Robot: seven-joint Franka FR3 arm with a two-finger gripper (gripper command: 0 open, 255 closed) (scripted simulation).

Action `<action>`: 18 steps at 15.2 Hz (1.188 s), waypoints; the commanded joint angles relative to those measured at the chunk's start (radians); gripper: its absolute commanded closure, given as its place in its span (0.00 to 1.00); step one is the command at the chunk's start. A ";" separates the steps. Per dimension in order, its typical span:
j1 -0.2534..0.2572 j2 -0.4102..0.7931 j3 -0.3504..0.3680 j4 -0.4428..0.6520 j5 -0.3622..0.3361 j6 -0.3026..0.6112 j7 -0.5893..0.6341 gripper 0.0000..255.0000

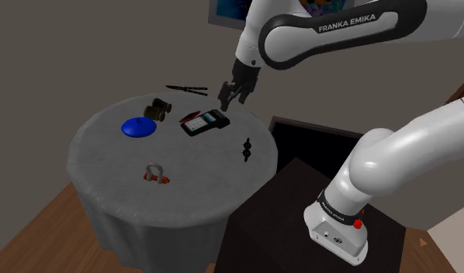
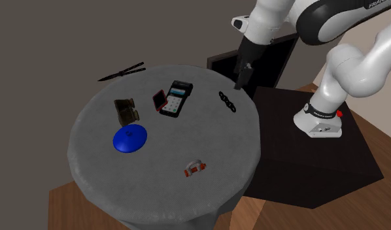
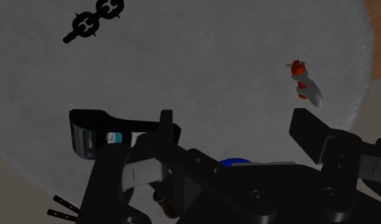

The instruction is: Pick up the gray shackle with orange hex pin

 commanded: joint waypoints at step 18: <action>0.053 0.672 0.178 0.176 -0.252 0.409 0.391 0.00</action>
